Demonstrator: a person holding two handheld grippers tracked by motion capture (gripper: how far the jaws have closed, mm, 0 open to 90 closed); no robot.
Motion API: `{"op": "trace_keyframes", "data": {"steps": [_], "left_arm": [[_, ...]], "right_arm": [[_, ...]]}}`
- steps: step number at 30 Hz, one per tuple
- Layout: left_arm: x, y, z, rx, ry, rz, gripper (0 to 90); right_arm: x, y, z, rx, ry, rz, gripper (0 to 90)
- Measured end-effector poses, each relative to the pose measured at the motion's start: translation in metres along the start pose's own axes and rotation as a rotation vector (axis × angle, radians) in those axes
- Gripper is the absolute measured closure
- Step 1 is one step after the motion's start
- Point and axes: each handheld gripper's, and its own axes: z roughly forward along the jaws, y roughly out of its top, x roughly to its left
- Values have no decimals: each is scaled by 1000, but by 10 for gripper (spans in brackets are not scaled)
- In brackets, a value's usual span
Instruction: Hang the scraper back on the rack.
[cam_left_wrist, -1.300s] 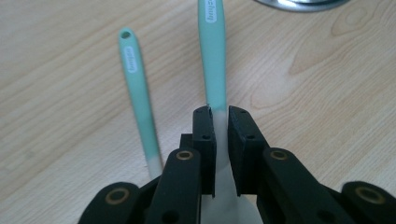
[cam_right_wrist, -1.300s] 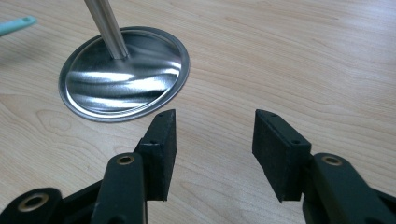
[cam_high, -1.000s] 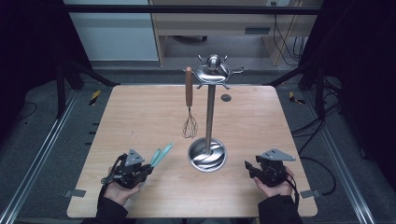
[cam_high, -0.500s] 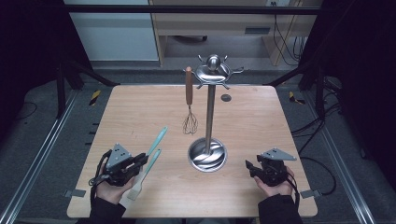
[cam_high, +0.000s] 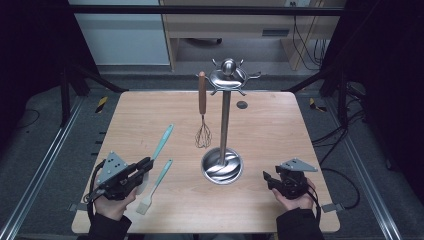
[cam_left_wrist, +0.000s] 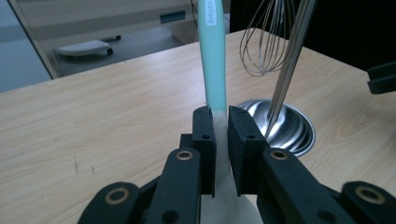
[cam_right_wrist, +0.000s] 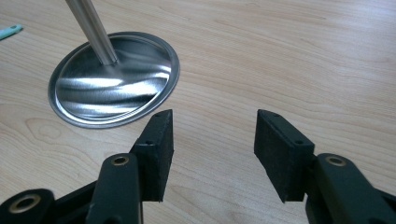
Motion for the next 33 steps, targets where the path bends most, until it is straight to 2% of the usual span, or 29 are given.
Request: {"op": "trace_keyframes", "data": {"steps": [15, 22, 33], "left_arm": [[-16, 22, -18, -97, -38, 27, 814], [-25, 33, -20, -128, -54, 55, 814], [-36, 51, -23, -202, -80, 58, 814]], "right_arm": [[0, 0, -1, -10, -9, 5, 454], [0, 0, 0, -10, -14, -2, 453], [0, 0, -1, -9, -13, 2, 453]]}}
